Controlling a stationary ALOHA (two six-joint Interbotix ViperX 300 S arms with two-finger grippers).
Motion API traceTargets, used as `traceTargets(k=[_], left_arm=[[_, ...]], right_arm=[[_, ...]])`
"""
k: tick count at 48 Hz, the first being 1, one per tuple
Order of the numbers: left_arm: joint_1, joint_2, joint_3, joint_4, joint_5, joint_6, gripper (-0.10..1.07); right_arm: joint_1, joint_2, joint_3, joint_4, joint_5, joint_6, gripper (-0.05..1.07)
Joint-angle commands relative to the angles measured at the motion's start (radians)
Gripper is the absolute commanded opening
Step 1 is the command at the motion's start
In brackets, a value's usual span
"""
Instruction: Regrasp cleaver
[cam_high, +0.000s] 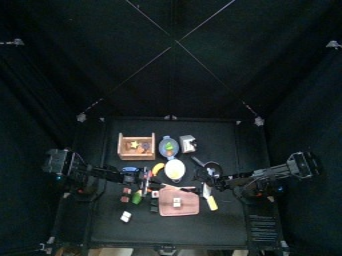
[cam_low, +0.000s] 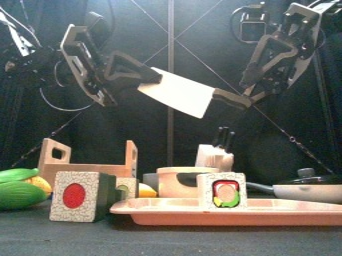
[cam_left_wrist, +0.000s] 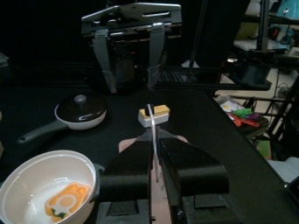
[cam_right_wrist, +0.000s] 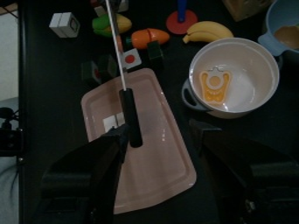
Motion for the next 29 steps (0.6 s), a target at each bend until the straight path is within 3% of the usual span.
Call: traceTargets(k=[1,14,29], left_arm=[[-0.011,0.003,-0.017,-0.052,-0.041,0.043,0.45],[-0.049,0.003,-0.015,-0.144,-0.089,0.146,0.45],[-0.071,0.011,-0.018,-0.156,-0.091,0.15,0.44]], right_arm=[[0.008,0.005,-0.029,-0.005,-0.008,0.002,0.9],[0.015,0.052,-0.044,-0.006,-0.012,-0.002,0.9],[0.015,0.063,-0.066,-0.04,-0.003,-0.002,0.83]])
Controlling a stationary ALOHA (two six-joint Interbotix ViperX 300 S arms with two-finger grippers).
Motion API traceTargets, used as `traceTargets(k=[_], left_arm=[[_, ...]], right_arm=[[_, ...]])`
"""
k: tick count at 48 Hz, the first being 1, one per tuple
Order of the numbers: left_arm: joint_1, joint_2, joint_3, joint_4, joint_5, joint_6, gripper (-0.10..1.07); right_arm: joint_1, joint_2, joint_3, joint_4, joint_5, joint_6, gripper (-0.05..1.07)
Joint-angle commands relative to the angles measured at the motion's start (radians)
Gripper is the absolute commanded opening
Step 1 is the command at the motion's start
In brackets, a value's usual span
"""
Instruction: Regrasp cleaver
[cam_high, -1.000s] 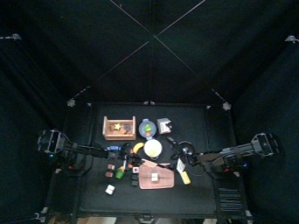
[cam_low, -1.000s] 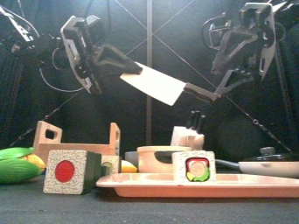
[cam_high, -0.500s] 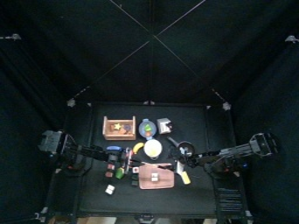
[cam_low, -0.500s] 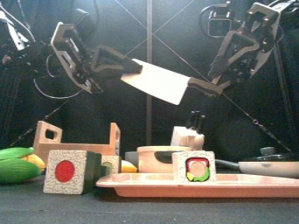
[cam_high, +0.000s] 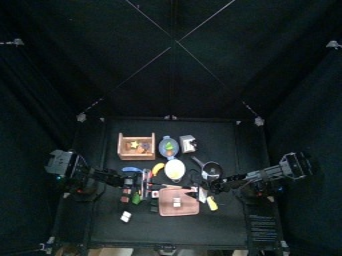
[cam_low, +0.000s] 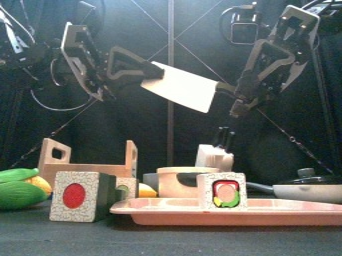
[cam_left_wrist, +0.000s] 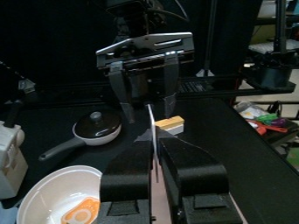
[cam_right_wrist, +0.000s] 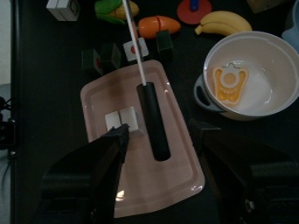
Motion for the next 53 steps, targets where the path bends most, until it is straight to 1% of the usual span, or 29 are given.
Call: traceTargets(k=[1,12,20,25,32,42,53], left_arm=[[-0.003,0.0,-0.018,-0.006,-0.012,0.002,0.44],[-0.003,0.012,-0.018,-0.035,-0.021,0.002,0.44],[-0.003,0.026,-0.012,-0.044,-0.021,0.002,0.44],[-0.009,0.037,-0.009,-0.046,-0.021,-0.003,0.45],[-0.034,0.052,-0.012,-0.044,-0.021,-0.002,0.45],[-0.067,0.055,-0.012,-0.044,-0.005,-0.005,0.45],[-0.074,0.087,-0.025,-0.048,0.023,-0.008,0.45]], right_arm=[[0.002,-0.012,-0.025,-0.006,-0.002,-0.002,0.82],[0.002,-0.014,-0.023,0.006,0.011,0.002,0.59],[0.002,-0.025,-0.029,0.008,0.025,0.0,0.46],[0.003,-0.041,-0.031,0.009,0.026,0.0,0.44],[0.006,-0.06,-0.023,0.011,0.026,0.0,0.44],[0.008,-0.061,-0.021,0.017,0.026,0.0,0.44],[0.009,-0.061,-0.026,0.017,0.026,-0.002,0.44]])
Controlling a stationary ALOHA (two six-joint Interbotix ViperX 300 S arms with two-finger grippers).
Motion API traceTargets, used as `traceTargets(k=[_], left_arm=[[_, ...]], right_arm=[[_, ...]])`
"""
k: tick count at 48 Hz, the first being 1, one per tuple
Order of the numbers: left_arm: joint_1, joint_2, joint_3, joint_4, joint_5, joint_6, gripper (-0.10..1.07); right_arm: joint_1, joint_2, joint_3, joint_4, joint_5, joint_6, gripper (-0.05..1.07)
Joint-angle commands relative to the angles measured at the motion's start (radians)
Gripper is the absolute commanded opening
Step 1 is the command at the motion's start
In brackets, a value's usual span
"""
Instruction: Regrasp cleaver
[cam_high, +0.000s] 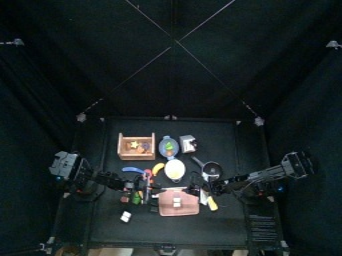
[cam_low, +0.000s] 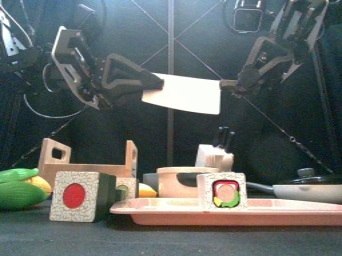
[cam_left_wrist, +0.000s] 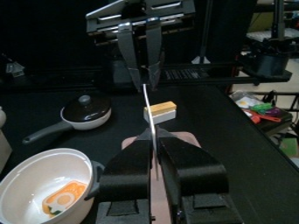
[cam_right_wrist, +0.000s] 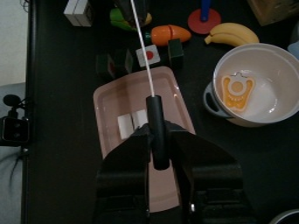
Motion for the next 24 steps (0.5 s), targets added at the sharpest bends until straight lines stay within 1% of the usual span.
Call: traceTargets(k=[1,8,24], left_arm=[[-0.015,0.014,-0.023,0.002,0.008,0.0,0.45],[-0.021,0.026,-0.035,0.002,0.009,0.002,0.45],[-0.025,0.028,-0.035,0.002,0.009,0.0,0.45]], right_arm=[[-0.002,-0.029,-0.021,0.0,-0.002,0.002,0.44],[0.003,-0.021,-0.015,0.002,-0.002,0.003,0.44],[0.009,-0.011,-0.002,0.008,-0.002,0.006,0.44]])
